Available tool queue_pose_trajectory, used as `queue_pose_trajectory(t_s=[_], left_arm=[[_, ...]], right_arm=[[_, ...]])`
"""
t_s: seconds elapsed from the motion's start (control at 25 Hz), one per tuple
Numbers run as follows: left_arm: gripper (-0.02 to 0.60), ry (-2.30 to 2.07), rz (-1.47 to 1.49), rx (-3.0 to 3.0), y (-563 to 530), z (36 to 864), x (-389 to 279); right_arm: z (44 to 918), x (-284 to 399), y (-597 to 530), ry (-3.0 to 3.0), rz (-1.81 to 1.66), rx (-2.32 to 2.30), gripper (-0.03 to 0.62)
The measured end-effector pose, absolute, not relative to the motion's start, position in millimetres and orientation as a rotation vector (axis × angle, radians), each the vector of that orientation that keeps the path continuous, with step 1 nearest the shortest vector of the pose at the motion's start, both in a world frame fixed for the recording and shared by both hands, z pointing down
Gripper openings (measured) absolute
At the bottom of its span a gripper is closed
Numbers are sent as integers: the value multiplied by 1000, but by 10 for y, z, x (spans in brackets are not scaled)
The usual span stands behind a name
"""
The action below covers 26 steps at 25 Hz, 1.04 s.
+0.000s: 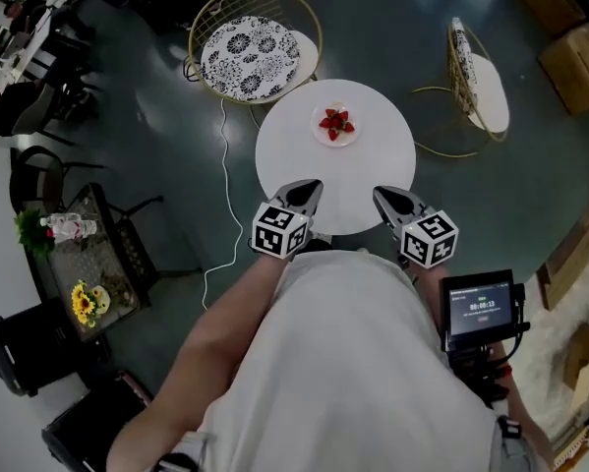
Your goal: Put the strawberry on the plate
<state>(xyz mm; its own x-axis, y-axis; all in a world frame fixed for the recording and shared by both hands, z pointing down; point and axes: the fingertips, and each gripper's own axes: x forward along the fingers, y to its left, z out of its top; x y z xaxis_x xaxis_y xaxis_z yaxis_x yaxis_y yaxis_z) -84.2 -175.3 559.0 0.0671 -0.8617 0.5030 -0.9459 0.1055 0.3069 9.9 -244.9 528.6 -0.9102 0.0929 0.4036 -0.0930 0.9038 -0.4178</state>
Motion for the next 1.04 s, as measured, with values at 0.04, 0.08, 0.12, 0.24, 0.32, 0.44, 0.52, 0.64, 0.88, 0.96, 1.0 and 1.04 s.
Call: queue_pose_trajectory(t_s=[0.04,0.08,0.12,0.24,0.32,0.44,0.52,0.64,0.88,0.96,1.0,1.04], left_arm=[[6,-1811,176,1774,-1694,5504,-771],[8,-1818,166,1783,-1655,5447,-729],[8,-1823,155,1794,-1636,5416,-710],[8,-1816,127,1855,-1549,5315,-624],[8,-1810,122,1883,-1472,5267,-556],[8,-1827,111,1873,-1444,5283,-563],[6,-1837,106,1862,-1454,5290,-567],[7,-1834,113,1861,-1476,5302,-533],[8,-1822,145,1873,-1494,5343,-519],[8,-1820,148,1870,-1501,5342,-533],[6,-1820,149,1868,-1505,5341,-540],[8,-1820,149,1866,-1509,5341,-546]], right_arm=[[5212,146,-2407,-2659,604,-12,6],[5166,171,-2391,-2671,600,-22,6],[5146,176,-2394,-2683,598,-30,6],[5072,221,-2356,-2718,593,-47,6],[5032,281,-2306,-2737,592,-50,6],[5057,300,-2317,-2750,599,-40,6],[5073,305,-2322,-2752,606,-37,6],[5095,325,-2316,-2751,612,-36,6],[5136,325,-2315,-2747,614,-27,6],[5128,319,-2322,-2746,617,-24,6],[5122,316,-2326,-2745,618,-23,6],[5116,314,-2331,-2745,619,-22,6]])
